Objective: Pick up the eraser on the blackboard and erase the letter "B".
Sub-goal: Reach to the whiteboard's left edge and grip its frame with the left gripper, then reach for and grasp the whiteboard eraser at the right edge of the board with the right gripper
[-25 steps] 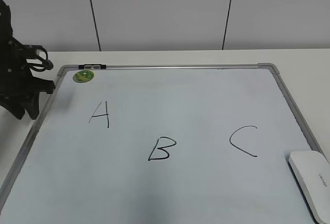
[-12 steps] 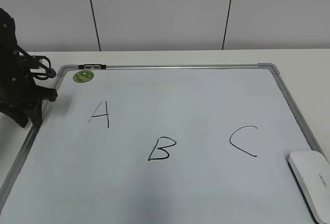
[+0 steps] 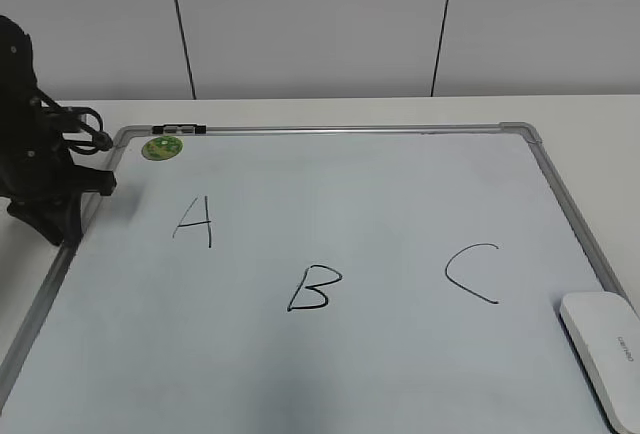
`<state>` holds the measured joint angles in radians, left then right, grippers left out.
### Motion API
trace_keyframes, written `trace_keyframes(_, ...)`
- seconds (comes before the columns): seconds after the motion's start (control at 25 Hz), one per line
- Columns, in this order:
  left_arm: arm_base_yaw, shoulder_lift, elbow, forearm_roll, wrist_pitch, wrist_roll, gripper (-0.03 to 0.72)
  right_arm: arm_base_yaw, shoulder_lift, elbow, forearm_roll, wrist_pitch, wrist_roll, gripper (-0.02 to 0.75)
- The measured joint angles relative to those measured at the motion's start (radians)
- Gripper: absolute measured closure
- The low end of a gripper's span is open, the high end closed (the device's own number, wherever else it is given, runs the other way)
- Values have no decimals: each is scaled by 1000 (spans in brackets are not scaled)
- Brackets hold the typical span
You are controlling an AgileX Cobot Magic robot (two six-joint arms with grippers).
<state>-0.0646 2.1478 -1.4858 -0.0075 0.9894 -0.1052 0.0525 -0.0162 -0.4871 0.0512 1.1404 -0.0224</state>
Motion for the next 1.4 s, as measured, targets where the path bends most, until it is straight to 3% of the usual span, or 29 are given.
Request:
trace_keyframes(0.12, 0, 0, 0, -10, -4, 0, 653, 0, 0, 0, 0, 0, 0, 165)
trace_keyframes(0.44, 0, 0, 0, -12, -4, 0, 663, 0, 22, -20, 0, -11, 0, 165)
trace_keyframes(0.84, 0, 0, 0, -14, -6, 0, 663, 0, 606, -207, 25, -24, -2, 165)
trace_keyframes(1.04, 0, 0, 0, -16, -6, 0, 663, 4, 851, -221, 97, -22, -5, 165)
trace_keyframes(1.4, 0, 0, 0, -16, -6, 0, 663, 24, 1179, -222, 108, -99, -9, 165)
